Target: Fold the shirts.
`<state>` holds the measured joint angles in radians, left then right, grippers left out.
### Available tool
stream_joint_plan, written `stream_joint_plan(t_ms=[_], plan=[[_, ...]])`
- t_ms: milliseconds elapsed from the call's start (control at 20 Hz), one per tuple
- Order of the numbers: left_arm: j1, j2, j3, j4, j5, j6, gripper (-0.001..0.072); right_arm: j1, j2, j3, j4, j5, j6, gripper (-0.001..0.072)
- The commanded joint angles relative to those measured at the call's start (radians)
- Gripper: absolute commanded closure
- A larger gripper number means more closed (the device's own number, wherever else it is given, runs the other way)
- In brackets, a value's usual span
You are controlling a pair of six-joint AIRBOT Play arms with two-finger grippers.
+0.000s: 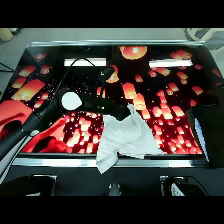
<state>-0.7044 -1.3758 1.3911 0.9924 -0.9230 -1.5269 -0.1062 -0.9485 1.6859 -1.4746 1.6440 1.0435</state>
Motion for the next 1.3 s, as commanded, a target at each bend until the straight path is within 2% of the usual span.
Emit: stream_joint_plan(t_ms=[0, 50, 100, 150, 200, 250, 300, 350, 500, 750, 1100, 1200, 1250], plan=[[0.158, -0.01, 0.085, 0.061, -0.301, 0.009, -0.0009, 0.0, -0.113, -0.121, 0.043, 0.079, -0.006, 0.0039], [0.22, 0.017, 0.082, 0.117, -0.403, 0.009, -0.0006, 0.0, -0.146, -0.206, 0.078, 0.077, -0.025, 0.0039], [0.264, 0.044, 0.056, 0.159, -0.493, 0.019, 0.0035, 0.0, -0.173, -0.295, 0.117, 0.074, -0.047, 0.004], [0.295, 0.082, -0.005, 0.176, -0.553, 0.05, 0.0104, 0.0, -0.199, -0.395, 0.164, 0.075, -0.08, 0.004], [0.307, 0.126, -0.09, 0.176, -0.561, 0.062, 0.0108, 0.0, -0.219, -0.483, 0.198, 0.069, -0.104, 0.0039], [0.306, 0.174, -0.201, 0.172, -0.538, 0.061, 0.0107, 0.0, -0.233, -0.573, 0.226, 0.047, -0.125, 0.0039], [0.294, 0.213, -0.31, 0.146, -0.497, 0.06, 0.0074, 0.0, -0.239, -0.65, 0.244, 0.017, -0.138, 0.0039], [0.276, 0.243, -0.425, 0.084, -0.433, 0.061, -0.0013, 0.0, -0.241, -0.726, 0.253, -0.019, -0.152, 0.0039], [0.179, 0.245, -0.646, -0.061, -0.232, 0.061, -0.0013, 0.0, -0.241, -0.88, 0.254, -0.093, -0.202, 0.0019], [0.018, 0.132, -0.686, -0.09, -0.011, 0.061, -0.0013, 0.0, -0.241, -0.982, 0.264, -0.217, -0.234, -0.0006], [-0.008, 0.054, -0.686, -0.126, 0.047, 0.08, -0.0003, 0.0, -0.326, -0.986, 0.317, -0.276, -0.26, -0.0004], [-0.008, 0.054, -0.686, -0.134, 0.054, 0.08, 0.0295, 0.0, -0.366, -0.986, 0.332, -0.278, -0.269, -0.0002], [-0.008, 0.055, -0.686, -0.138, 0.056, 0.08, 0.0415, 0.0, -0.387, -0.986, 0.343, -0.278, -0.274, 0.0]])
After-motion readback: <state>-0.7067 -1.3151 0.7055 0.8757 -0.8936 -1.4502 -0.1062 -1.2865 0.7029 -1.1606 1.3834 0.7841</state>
